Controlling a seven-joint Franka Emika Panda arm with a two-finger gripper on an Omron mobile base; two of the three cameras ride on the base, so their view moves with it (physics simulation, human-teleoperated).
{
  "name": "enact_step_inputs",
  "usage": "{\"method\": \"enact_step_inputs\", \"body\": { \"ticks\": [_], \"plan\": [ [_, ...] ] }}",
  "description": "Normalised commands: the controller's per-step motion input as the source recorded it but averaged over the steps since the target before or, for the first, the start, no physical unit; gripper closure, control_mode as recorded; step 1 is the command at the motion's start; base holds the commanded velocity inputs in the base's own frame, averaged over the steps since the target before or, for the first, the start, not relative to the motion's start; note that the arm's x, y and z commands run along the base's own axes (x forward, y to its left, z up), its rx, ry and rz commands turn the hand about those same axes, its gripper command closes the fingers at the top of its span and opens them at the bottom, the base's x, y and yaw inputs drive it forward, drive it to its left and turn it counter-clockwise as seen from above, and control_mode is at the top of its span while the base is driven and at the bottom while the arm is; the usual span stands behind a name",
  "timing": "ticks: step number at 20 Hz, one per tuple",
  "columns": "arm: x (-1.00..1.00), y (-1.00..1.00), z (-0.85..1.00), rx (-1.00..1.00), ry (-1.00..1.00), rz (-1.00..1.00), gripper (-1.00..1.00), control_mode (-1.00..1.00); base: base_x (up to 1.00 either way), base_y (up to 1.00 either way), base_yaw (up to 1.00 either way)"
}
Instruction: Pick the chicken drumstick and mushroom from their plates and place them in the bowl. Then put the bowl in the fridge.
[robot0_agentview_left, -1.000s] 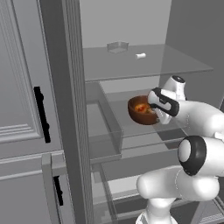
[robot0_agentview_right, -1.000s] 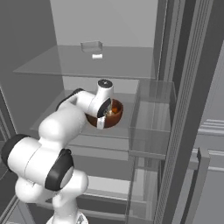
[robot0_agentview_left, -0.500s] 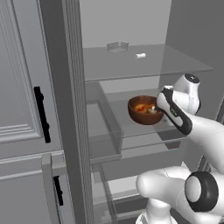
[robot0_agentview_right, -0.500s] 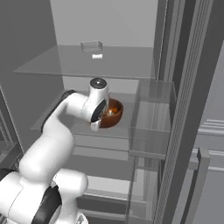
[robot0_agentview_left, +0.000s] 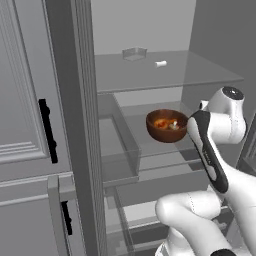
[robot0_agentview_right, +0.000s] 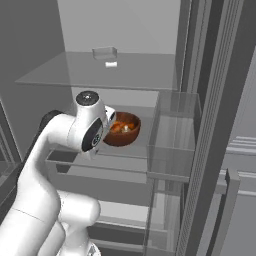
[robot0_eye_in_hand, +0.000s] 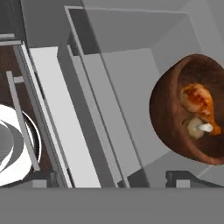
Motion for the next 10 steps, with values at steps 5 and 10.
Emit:
{"method": "enact_step_inputs", "body": {
  "ticks": [5, 10],
  "plan": [
    [-0.53, 0.20, 0.69, 0.15, -0.03, -0.27, -1.00, -1.00, 0.00, 0.00, 0.00],
    [-0.46, 0.24, 0.88, 0.21, -0.02, -0.27, -1.00, -1.00, 0.00, 0.00, 0.00]
  ]
}}
